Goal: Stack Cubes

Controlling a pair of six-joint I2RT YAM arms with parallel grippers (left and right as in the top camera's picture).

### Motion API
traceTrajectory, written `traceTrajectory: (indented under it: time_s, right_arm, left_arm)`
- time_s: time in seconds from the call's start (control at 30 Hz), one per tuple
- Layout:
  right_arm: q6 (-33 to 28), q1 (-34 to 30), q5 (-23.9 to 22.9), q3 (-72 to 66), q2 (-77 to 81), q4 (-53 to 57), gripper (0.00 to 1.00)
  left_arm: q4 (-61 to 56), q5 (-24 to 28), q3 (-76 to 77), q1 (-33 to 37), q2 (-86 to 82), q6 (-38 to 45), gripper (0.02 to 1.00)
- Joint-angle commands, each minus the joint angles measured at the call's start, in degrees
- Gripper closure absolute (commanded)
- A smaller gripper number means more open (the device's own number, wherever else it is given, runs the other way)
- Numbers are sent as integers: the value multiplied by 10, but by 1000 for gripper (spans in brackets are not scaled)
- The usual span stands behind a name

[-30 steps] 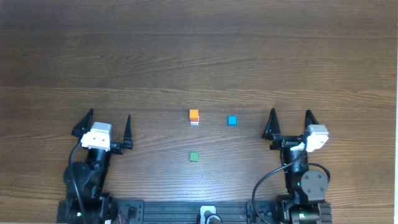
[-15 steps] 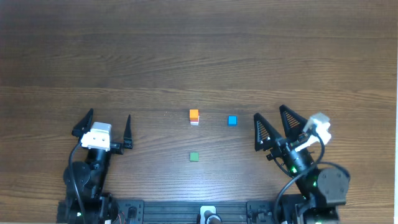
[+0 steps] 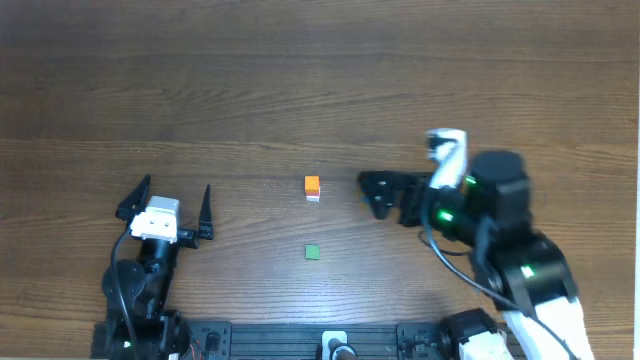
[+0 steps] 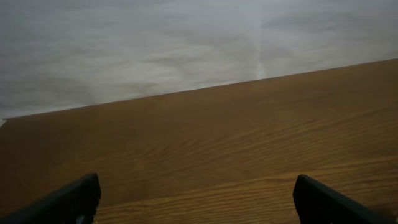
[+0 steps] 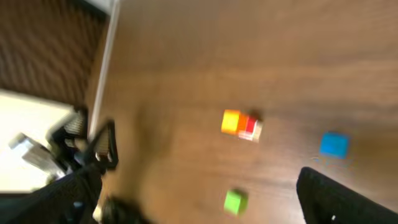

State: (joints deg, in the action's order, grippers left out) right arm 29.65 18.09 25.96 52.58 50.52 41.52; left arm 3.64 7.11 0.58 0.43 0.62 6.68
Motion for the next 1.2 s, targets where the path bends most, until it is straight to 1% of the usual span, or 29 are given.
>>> traceTrajectory:
  time_s: [0.03,0.27,0.4,0.73,0.83,1.03,1.13,1.2]
  right_arm:
    - [24,106,-95,40,64,27,9]
    - [112,264,-212,44,162,42,7]
    - [165,326,-266,44,214,53,7]
    - [261,425,-321,44,334,62,9]
    - [285,436,-338,44,355,64,9]
    - [349,460,-351,44,390,69,7]
    - [360,476,-374,44,400,64,9]
    - [359,480,-378,44,407,60,7]
  left_arm:
    - [1,8,-3,3,-5,10,20]
    - [1,8,-2,3,-5,10,18]
    - [1,8,-3,3,-5,10,18]
    - [1,8,-2,3,-5,10,20]
    - [1,8,-2,3,-5,10,18]
    - [1,8,-2,3,-5,10,18]
    - [1,8,-2,3,-5,10,18]
    - [1,8,-3,3,-5,10,18]
